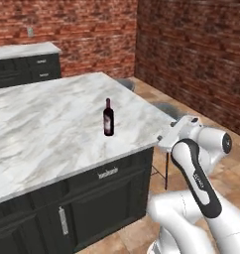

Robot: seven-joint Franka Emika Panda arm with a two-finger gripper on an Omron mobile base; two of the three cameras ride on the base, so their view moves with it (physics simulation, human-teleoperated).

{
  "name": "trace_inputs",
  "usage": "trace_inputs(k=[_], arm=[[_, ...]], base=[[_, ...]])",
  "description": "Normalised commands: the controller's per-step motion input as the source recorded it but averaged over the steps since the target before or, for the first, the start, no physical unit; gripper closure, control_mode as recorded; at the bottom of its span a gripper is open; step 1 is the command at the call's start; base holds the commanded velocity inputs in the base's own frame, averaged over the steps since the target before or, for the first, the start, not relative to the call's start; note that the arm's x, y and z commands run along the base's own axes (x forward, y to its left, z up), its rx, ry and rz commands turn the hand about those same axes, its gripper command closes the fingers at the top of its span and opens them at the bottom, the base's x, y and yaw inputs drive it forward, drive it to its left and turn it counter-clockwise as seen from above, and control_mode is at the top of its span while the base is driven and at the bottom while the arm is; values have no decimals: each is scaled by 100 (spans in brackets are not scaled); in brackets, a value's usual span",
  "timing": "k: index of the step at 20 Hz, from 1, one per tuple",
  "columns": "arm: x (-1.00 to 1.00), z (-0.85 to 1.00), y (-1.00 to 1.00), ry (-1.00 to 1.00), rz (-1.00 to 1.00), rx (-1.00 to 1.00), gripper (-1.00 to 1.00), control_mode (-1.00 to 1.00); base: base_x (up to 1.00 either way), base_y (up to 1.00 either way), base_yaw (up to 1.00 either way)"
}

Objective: Move the drinks to the dining counter.

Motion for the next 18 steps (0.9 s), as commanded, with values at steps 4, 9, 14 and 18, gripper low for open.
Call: trace_inputs(k=[4, 9, 14, 18], arm=[[0, 0, 0, 0, 0, 0, -100, 100], [0, 0, 0, 0, 0, 0, -100, 100], [0, 0, 0, 0, 0, 0, -100, 100], [0, 0, 0, 0, 0, 0, -100, 100]], base=[[-27, -4, -74], [-12, 0, -80], [-25, 0, -77], [-66, -1, -67]])
